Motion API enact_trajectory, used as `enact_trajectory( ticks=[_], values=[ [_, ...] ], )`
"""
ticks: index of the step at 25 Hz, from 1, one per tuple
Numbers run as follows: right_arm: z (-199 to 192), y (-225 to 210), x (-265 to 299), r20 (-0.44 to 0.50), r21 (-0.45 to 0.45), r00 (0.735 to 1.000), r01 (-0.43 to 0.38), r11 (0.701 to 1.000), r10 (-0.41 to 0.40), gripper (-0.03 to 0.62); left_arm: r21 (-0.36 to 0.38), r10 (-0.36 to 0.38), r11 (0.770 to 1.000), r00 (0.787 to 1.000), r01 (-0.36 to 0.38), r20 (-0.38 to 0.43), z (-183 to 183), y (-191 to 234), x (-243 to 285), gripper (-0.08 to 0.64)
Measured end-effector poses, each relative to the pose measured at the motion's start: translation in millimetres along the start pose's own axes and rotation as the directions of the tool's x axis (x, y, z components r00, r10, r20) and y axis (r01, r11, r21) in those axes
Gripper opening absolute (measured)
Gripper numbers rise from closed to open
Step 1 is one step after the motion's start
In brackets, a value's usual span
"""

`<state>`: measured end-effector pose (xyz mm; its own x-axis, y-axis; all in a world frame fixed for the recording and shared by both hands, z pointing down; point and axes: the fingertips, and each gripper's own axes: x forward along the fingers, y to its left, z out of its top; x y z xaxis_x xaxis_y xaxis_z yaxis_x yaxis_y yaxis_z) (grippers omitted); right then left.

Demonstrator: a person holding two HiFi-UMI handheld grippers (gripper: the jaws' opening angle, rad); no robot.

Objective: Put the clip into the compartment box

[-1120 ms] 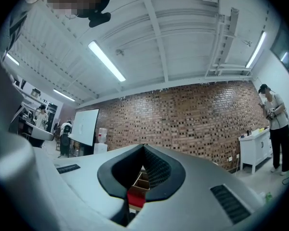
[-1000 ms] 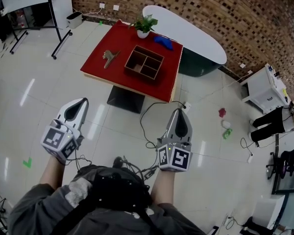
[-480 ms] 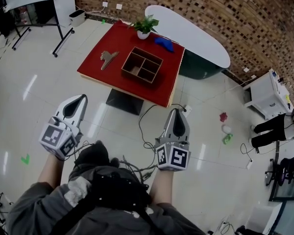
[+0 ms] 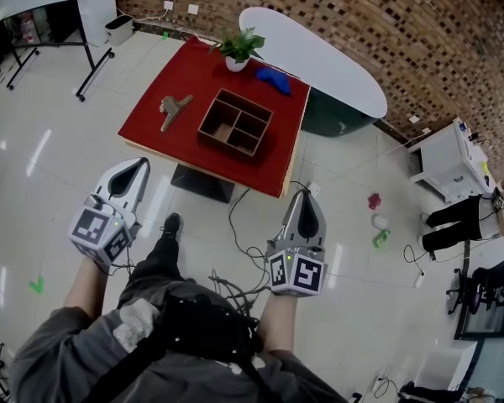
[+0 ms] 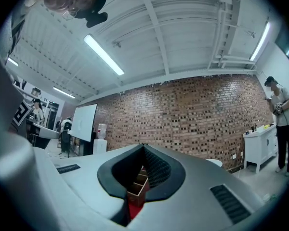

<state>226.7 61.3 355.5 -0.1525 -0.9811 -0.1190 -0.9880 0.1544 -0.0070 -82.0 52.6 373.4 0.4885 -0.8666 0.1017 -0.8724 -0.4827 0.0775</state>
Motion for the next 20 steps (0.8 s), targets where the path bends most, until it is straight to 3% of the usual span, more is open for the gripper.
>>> enact_trajectory(
  ticks=[8, 20],
  values=[
    [0.6, -1.7, 103.2, 0.027, -0.026, 0.999, 0.041, 0.999, -0.040, 0.020, -0.024, -0.017, 1.000, 1.000, 0.017, 0.024, 3.7, 73.6, 85.8, 0.023],
    [-19.9, 10.8, 227.1, 0.006, -0.038, 0.995, 0.096, 0.995, -0.096, 0.020, -0.019, -0.052, 0.999, 0.997, 0.051, -0.049, -16.6, 175.7, 191.2, 0.026]
  ],
)
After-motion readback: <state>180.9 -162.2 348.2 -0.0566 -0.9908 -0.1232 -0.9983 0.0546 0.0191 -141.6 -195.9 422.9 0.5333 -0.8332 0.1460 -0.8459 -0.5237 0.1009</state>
